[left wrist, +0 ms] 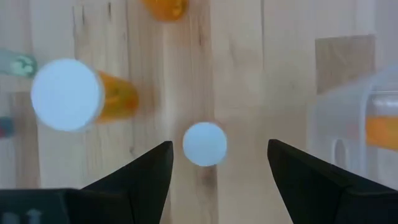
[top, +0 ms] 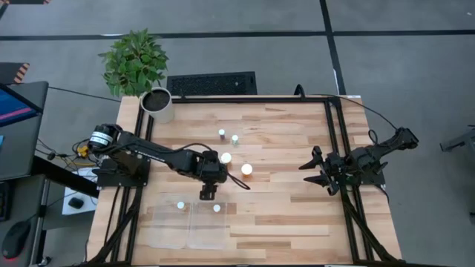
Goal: Pick and place medicine bottles into bin by pill shape (circle, oval)
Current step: Put the small pink tablet bottle into the left transparent bin
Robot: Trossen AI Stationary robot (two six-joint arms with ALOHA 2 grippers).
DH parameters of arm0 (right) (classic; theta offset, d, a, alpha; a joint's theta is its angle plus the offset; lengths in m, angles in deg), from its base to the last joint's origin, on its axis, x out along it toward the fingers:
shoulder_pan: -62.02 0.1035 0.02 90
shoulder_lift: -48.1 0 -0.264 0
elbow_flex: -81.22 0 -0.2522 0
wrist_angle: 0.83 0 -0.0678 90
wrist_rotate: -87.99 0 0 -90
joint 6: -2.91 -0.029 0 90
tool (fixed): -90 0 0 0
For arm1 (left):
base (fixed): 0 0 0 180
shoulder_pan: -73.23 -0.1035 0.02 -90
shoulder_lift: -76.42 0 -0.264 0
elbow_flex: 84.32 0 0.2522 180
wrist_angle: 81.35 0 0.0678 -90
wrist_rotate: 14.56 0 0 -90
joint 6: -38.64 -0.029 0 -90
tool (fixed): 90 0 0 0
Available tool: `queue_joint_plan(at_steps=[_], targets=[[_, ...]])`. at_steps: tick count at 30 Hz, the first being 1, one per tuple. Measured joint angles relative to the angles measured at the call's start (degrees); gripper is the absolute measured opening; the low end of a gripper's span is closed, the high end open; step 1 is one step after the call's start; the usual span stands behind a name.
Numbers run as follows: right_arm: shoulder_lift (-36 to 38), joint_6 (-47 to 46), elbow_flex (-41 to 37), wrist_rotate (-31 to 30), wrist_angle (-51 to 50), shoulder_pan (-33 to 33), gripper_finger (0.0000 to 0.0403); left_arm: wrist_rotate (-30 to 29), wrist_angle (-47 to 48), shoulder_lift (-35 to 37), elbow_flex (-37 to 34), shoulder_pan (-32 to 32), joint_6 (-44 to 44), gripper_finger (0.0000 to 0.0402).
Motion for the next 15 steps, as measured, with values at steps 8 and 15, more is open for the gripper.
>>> queue_joint_plan(at_steps=[8,15], targets=[[0.0,-0.02,0.0,0.02,-0.02,0.02,0.0226,-0.12,-4.3,-0.02,-2.7,-0.44,-1.24,0.0256],[0.0,-0.02,0.0,0.02,-0.02,0.01,0.0226,-0.11,-6.33,-0.07,-4.35,-0.46,-0.42,0.0256]])
